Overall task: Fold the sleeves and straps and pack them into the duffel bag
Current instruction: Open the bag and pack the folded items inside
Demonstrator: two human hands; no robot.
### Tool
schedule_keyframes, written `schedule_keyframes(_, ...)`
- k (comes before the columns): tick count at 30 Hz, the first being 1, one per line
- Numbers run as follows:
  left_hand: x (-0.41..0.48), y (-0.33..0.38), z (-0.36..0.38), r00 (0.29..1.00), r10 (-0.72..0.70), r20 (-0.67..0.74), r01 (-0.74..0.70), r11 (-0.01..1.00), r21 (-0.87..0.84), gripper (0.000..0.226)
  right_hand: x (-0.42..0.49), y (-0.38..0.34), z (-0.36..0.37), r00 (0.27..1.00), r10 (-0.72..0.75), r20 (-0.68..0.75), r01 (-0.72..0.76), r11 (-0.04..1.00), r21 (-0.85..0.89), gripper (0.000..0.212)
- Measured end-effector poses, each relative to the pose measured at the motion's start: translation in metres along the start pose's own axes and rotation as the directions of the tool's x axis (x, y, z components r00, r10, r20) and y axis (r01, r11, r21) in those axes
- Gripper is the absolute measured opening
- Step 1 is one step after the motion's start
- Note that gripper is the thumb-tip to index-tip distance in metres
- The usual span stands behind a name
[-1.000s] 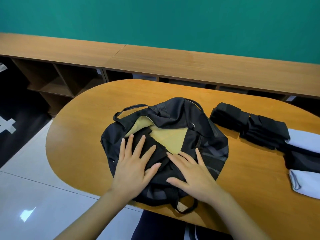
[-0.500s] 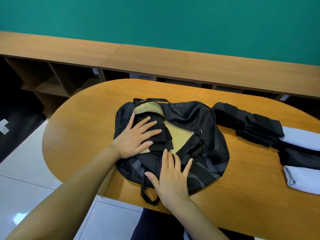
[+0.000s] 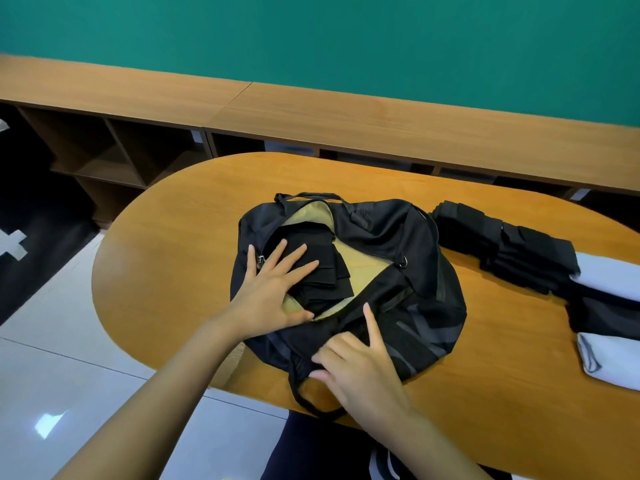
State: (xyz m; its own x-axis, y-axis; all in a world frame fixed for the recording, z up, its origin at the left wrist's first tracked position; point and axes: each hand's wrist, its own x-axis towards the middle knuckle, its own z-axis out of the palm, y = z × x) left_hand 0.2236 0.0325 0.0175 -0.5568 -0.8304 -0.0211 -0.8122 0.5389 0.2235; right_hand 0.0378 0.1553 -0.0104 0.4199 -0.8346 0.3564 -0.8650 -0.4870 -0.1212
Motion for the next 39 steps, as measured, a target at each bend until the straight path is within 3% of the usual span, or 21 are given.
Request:
schedule_keyframes(3, -0.002, 0.000, -0.004, 1.000, -0.006, -0.017, 0.007, 0.999, 0.043, 0.087, 0.022, 0.012, -0.021, 0.975, 0.209, -0.081, -0.168, 0.921, 0.352, 0.039)
schedule_keyframes(5, 0.000, 0.001, -0.005, 0.998, 0.000, -0.057, 0.005, 0.997, 0.083, 0.087, 0.050, 0.025, -0.031, 0.900, 0.432, -0.066, -0.312, 0.740, 0.596, 0.034)
schedule_keyframes(7, -0.001, 0.004, -0.002, 0.985, -0.007, -0.175, 0.012, 0.999, 0.030, 0.087, 0.082, 0.042, -0.029, 0.796, 0.584, 0.160, -0.505, 0.495, 0.707, 0.045)
schedule_keyframes(9, -0.004, 0.009, 0.001, 0.921, -0.081, -0.380, 0.023, 0.988, -0.156, 0.087, 0.107, 0.057, -0.018, 0.691, 0.594, 0.412, -0.662, 0.293, 0.689, 0.065)
schedule_keyframes(11, -0.007, 0.011, 0.001, 0.833, -0.289, -0.471, 0.116, 0.925, -0.362, 0.093, 0.117, 0.060, -0.004, 0.638, 0.572, 0.515, -0.728, 0.231, 0.645, 0.078)
schedule_keyframes(12, -0.009, 0.011, 0.001, 0.813, -0.411, -0.413, 0.192, 0.859, -0.475, 0.101, 0.118, 0.059, 0.002, 0.631, 0.570, 0.526, -0.737, 0.228, 0.636, 0.079)
schedule_keyframes(14, -0.009, 0.008, 0.003, 0.818, -0.554, -0.154, 0.333, 0.674, -0.659, 0.123, 0.120, 0.054, 0.010, 0.631, 0.561, 0.537, -0.726, 0.180, 0.664, 0.078)
schedule_keyframes(15, -0.009, 0.005, 0.005, 0.833, -0.552, -0.044, 0.362, 0.603, -0.711, 0.132, 0.122, 0.048, 0.012, 0.632, 0.562, 0.534, -0.712, 0.149, 0.686, 0.076)
schedule_keyframes(17, -0.010, 0.001, 0.005, 0.866, -0.499, 0.030, 0.333, 0.531, -0.779, 0.141, 0.127, 0.033, 0.012, 0.637, 0.584, 0.502, -0.681, 0.123, 0.721, 0.074)
schedule_keyframes(20, -0.014, -0.003, -0.007, 0.892, -0.446, 0.068, 0.272, 0.412, -0.869, 0.134, 0.132, 0.011, 0.014, 0.695, 0.539, 0.475, -0.665, 0.232, 0.710, 0.073)
schedule_keyframes(22, -0.017, -0.005, -0.015, 0.906, -0.415, 0.087, 0.272, 0.412, -0.869, 0.128, 0.130, 0.005, 0.015, 0.732, 0.480, 0.484, -0.665, 0.347, 0.661, 0.074)
schedule_keyframes(26, -0.020, 0.003, -0.020, 0.868, -0.496, 0.028, 0.364, 0.595, -0.716, 0.131, 0.124, 0.015, 0.013, 0.758, 0.437, 0.484, -0.645, 0.395, 0.654, 0.076)
schedule_keyframes(29, -0.027, 0.021, -0.025, 0.785, -0.615, -0.072, 0.557, 0.752, -0.352, 0.131, 0.118, 0.016, 0.010, 0.833, 0.401, 0.381, -0.550, 0.539, 0.638, 0.079)
schedule_keyframes(31, -0.034, 0.022, -0.026, 0.766, -0.632, -0.119, 0.607, 0.772, -0.190, 0.122, 0.114, 0.015, 0.010, 0.884, 0.322, 0.339, -0.467, 0.616, 0.634, 0.070)
schedule_keyframes(33, -0.040, 0.013, -0.026, 0.776, -0.629, -0.058, 0.594, 0.758, -0.269, 0.109, 0.110, 0.017, 0.012, 0.899, 0.263, 0.351, -0.430, 0.686, 0.588, 0.060)
schedule_keyframes(35, -0.042, 0.001, -0.023, 0.780, -0.625, -0.020, 0.533, 0.681, -0.501, 0.091, 0.108, 0.020, 0.014, 0.899, 0.230, 0.374, -0.397, 0.787, 0.472, 0.053)
schedule_keyframes(37, -0.045, 0.000, -0.022, 0.764, -0.633, -0.125, 0.400, 0.616, -0.679, 0.073, 0.105, 0.021, 0.016, 0.892, 0.220, 0.396, -0.372, 0.853, 0.366, 0.051)
schedule_keyframes(39, -0.050, 0.012, -0.027, 0.725, -0.606, -0.328, 0.202, 0.642, -0.739, 0.063, 0.103, 0.018, 0.015, 0.892, 0.228, 0.389, -0.351, 0.893, 0.281, 0.051)
